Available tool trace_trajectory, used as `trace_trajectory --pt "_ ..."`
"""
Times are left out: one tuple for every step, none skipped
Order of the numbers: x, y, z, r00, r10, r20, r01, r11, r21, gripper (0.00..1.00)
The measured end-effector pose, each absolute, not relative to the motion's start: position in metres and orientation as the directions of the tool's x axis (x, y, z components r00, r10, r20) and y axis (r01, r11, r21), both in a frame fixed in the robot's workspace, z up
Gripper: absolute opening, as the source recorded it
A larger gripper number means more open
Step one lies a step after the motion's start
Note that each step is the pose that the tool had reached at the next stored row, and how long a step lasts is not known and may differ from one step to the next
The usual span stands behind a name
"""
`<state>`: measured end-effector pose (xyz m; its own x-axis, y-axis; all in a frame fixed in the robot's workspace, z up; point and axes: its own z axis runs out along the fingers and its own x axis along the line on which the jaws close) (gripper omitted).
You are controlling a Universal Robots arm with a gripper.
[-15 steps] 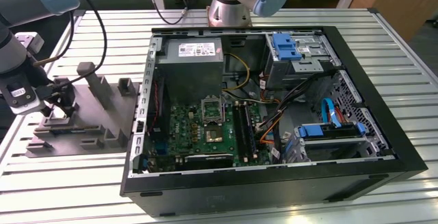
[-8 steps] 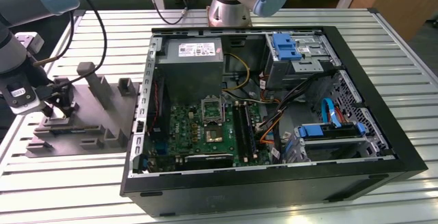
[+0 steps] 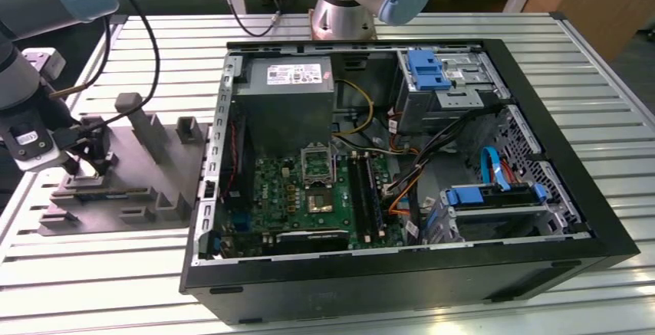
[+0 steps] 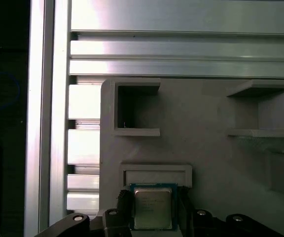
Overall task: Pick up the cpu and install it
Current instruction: 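Pick up the cpu and move it towards the insertion slot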
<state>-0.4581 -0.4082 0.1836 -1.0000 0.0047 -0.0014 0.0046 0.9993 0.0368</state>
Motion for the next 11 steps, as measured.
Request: trace_trajectory --pt "-0.458 -0.408 0.184 -1.000 0.005 -0.001 0.005 0.999 0.037 0.47" --pt "-0.458 -0.408 0.185 -1.000 0.005 -0.001 0.005 0.999 0.037 0.47" --pt "-0.458 -0.408 0.186 -1.000 0.005 -0.001 0.005 0.999 0.037 0.47" --pt "-0.458 -0.408 0.188 -1.000 0.005 -0.001 0.005 0.999 0.037 0.47" --pt "-0.458 -0.408 0.189 -1.000 0.005 -0.001 0.005 0.999 0.037 0.47" --pt "-0.458 -0.408 0.191 -1.000 0.005 -0.001 0.005 0.999 0.037 0.47" --pt "-0.458 -0.408 0.192 -1.000 0.005 -0.001 0.005 0.999 0.037 0.47" --pt "-0.458 -0.408 0.194 -1.000 0.005 -0.001 0.005 0.999 0.037 0.47" --pt "-0.458 -0.408 0.195 -1.000 0.005 -0.001 0.005 0.999 0.037 0.47" --pt "-0.458 -0.408 0.195 -1.000 0.005 -0.001 0.005 0.999 0.037 0.47" --pt "-0.458 -0.408 0.195 -1.000 0.005 -0.002 0.005 0.999 0.037 0.47"
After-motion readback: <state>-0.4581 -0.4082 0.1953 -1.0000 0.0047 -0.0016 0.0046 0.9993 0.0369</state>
